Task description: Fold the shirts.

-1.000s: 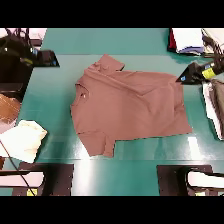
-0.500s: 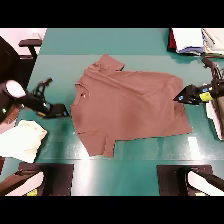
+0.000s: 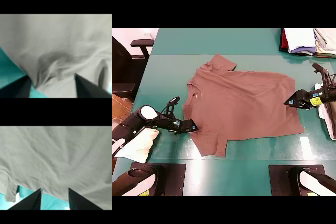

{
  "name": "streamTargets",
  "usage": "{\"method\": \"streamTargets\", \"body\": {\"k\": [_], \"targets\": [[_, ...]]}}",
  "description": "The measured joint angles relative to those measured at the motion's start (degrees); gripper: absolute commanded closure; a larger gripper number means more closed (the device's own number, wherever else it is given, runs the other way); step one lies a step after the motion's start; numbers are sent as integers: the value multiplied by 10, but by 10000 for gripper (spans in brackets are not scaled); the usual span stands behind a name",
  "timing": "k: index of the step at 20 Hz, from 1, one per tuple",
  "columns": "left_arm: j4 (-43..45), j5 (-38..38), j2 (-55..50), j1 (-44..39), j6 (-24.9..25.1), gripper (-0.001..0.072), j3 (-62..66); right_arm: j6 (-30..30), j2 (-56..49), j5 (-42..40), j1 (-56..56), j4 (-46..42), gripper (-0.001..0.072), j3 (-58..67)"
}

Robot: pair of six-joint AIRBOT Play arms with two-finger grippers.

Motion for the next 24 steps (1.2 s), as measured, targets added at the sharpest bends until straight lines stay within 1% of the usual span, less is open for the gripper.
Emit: {"method": "streamTargets", "body": {"k": [1, 2, 5, 7, 11, 14, 17, 19, 21, 22, 24], "targets": [[1, 3, -1, -7, -4, 610, -3, -2, 0, 0, 0, 0, 330, 0], [-4, 6, -1, -11, -5, 678, -4, -4, 0, 0, 0, -2, 329, -1], [-22, 2, 4, -19, -8, 680, 10, -9, 0, 12, -14, -17, 329, -2], [-26, -5, 17, -22, -8, 680, 29, -10, 6, 18, -44, -37, 329, -15], [-28, -14, 47, -24, -8, 679, 65, -12, 28, 10, -166, -85, 325, -101], [-29, -15, 56, -24, -8, 679, 79, -12, 28, -5, -272, -96, 324, -180], [-30, -15, 59, -24, -8, 679, 85, -27, 7, -31, -341, -73, 325, -242], [-30, -15, 60, -24, -8, 679, 86, -39, -10, -55, -352, -43, 325, -264], [-30, -14, 61, -24, -8, 679, 87, -48, -31, -83, -339, -9, 328, -272], [-30, -14, 61, -24, -8, 679, 87, -50, -41, -94, -326, 7, 367, -271], [-30, -13, 61, -24, -8, 680, 87, -53, -60, -128, -294, 24, 616, -259]]}}
